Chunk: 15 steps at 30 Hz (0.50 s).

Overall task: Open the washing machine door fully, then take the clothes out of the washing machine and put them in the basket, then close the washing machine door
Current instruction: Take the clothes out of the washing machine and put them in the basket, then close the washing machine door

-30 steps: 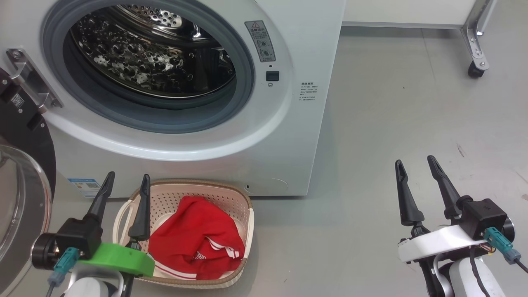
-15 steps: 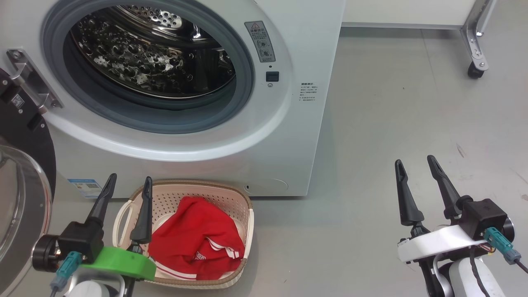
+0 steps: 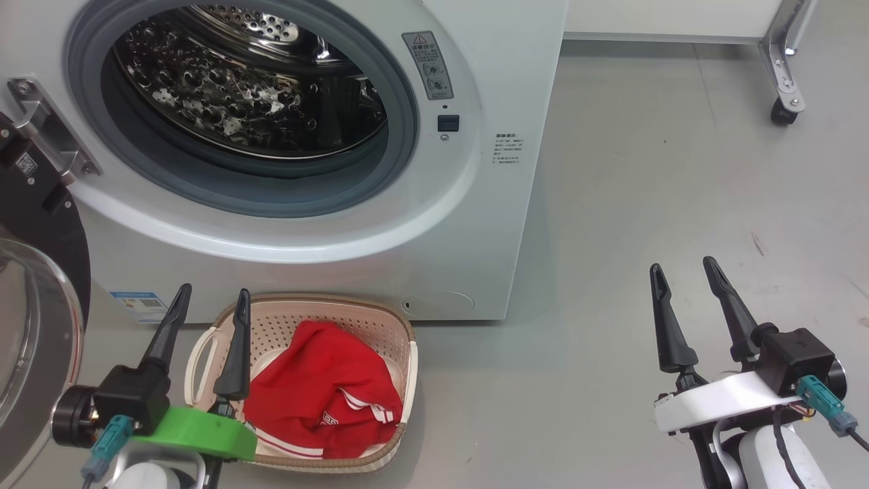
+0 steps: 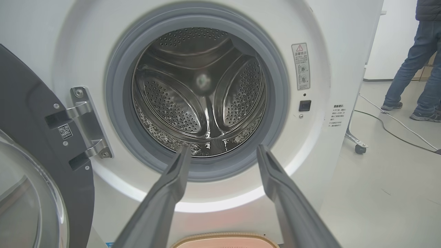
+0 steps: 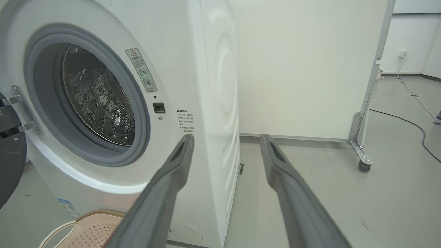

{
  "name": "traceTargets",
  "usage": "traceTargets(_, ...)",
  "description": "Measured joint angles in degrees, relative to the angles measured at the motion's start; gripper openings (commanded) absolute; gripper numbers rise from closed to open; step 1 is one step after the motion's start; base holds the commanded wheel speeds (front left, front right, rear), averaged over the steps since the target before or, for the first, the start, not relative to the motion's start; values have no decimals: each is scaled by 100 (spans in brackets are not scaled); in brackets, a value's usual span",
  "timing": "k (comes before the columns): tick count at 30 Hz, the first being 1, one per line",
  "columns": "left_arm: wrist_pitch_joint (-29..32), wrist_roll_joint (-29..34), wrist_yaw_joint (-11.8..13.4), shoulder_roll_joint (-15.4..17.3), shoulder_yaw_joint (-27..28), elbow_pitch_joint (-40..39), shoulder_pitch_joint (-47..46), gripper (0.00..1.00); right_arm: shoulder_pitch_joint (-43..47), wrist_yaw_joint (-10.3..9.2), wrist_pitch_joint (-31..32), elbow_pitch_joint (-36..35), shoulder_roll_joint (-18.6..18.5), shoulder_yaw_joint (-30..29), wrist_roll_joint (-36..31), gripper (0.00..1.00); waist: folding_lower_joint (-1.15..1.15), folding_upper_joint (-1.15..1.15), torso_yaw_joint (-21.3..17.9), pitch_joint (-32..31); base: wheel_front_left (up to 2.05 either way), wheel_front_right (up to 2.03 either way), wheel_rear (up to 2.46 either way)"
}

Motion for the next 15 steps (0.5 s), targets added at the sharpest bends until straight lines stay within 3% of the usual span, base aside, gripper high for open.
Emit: traceTargets(15,0,-93,0,-27,93,1,43,100,0,0,0,-1,2,3,1,100,0,0,7,36,-22,22,0)
